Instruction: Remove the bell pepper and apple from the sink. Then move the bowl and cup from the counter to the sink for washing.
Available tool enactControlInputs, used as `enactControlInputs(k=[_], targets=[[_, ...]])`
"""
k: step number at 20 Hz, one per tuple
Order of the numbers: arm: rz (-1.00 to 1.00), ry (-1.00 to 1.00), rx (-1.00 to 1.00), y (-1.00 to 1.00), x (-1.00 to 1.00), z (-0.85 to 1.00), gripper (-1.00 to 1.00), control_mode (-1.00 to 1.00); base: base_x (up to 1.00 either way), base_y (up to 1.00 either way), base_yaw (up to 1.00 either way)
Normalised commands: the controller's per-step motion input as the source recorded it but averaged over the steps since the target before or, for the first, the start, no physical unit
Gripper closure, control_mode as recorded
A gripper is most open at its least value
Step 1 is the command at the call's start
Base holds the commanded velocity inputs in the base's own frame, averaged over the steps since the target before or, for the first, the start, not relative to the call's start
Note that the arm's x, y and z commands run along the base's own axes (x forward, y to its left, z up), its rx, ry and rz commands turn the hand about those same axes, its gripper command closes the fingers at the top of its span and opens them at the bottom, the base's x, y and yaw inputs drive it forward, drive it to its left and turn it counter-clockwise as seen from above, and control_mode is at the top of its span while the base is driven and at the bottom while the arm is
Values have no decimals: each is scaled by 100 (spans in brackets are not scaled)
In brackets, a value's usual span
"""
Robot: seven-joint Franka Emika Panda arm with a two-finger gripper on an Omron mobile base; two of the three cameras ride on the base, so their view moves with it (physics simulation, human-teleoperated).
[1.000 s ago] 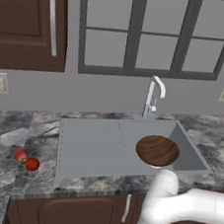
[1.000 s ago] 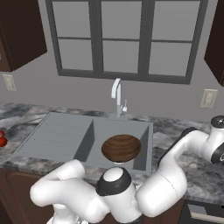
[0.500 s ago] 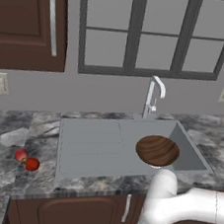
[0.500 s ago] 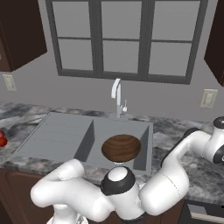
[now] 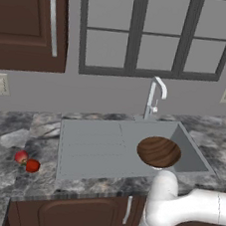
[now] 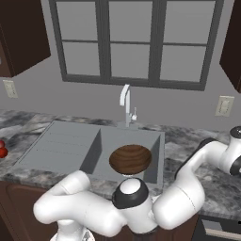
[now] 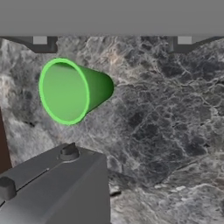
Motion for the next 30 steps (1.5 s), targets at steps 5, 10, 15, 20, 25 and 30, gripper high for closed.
enactControlInputs(k=[5, 10, 15, 20, 25, 30], targets=[[0, 1, 0, -10, 9, -11, -100, -100, 0, 0, 0], [1, 1, 0, -13, 8, -9, -100, -100, 0, 0, 0], [1, 0, 0, -13, 8, -7, -100, -100, 0, 0, 0], [1, 0, 0, -12, 6, -4, -100, -100, 0, 0, 0], [1, 0, 0, -9, 5, -3, -100, -100, 0, 0, 0], [1, 2, 0, -8, 5, -4, -100, -100, 0, 0, 0]])
